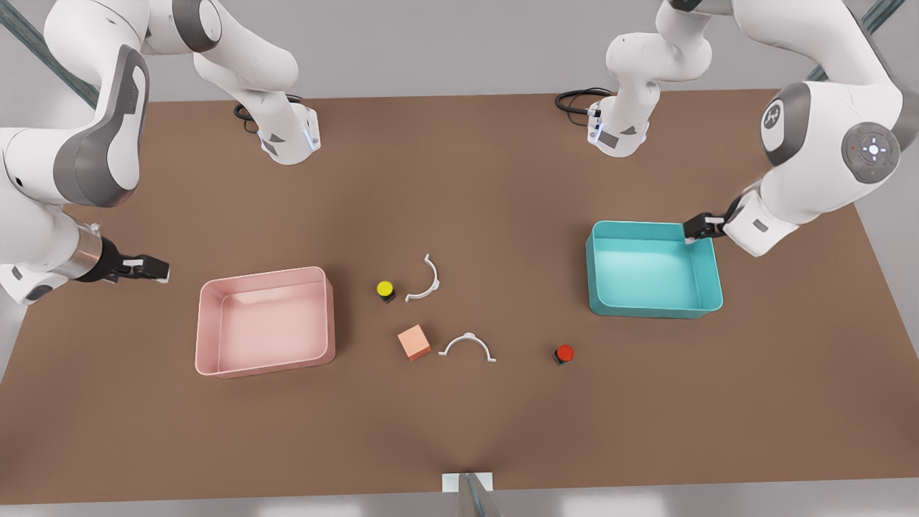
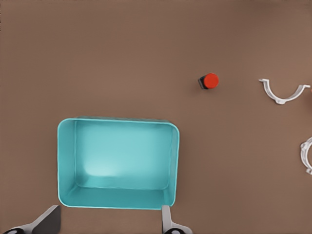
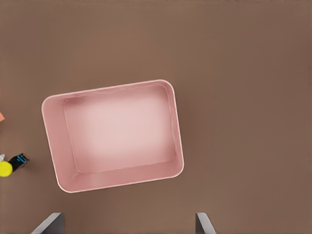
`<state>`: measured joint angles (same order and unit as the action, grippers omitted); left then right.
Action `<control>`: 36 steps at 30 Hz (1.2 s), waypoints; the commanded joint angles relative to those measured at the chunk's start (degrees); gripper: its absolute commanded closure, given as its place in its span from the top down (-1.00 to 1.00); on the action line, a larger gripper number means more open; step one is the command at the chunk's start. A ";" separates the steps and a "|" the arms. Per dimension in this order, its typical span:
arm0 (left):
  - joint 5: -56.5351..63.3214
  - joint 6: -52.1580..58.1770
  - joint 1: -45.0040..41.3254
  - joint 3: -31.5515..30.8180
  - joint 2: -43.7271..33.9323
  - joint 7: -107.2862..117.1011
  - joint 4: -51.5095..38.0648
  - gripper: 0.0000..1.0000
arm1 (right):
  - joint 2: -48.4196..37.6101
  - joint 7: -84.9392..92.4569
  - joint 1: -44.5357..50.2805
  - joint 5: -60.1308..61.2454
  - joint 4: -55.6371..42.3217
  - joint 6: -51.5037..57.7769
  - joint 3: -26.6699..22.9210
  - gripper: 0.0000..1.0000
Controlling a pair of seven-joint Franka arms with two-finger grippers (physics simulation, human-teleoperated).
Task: Place the red button in the blue storage box with the left arm, and place the yellow button in the pink storage box with the right arm
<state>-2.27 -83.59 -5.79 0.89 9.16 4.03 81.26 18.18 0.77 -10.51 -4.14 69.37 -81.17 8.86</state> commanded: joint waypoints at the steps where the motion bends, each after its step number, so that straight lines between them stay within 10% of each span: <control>1: 0.24 -2.28 -0.09 -0.01 0.25 1.69 -0.05 1.00 | -0.07 0.37 -0.04 0.01 -0.03 -1.18 0.01 1.00; 13: 0.33 -34.27 -14.07 -0.10 27.22 -4.99 -6.11 1.00 | 8.71 -3.14 17.10 -0.16 11.49 -23.50 2.91 1.00; 24: 0.24 -46.05 -15.56 -0.10 36.19 -4.64 -5.76 1.00 | 7.92 -19.05 24.92 -1.66 34.07 -48.73 6.87 1.00; 36: -0.19 -46.05 -14.95 -0.01 40.15 -4.82 -4.35 1.00 | 13.55 -21.07 26.51 -1.39 37.76 -58.49 7.75 1.00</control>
<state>-2.41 -128.83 -20.74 0.88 49.28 0.11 76.82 31.81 -12.76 15.99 -5.67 106.26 -135.55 16.42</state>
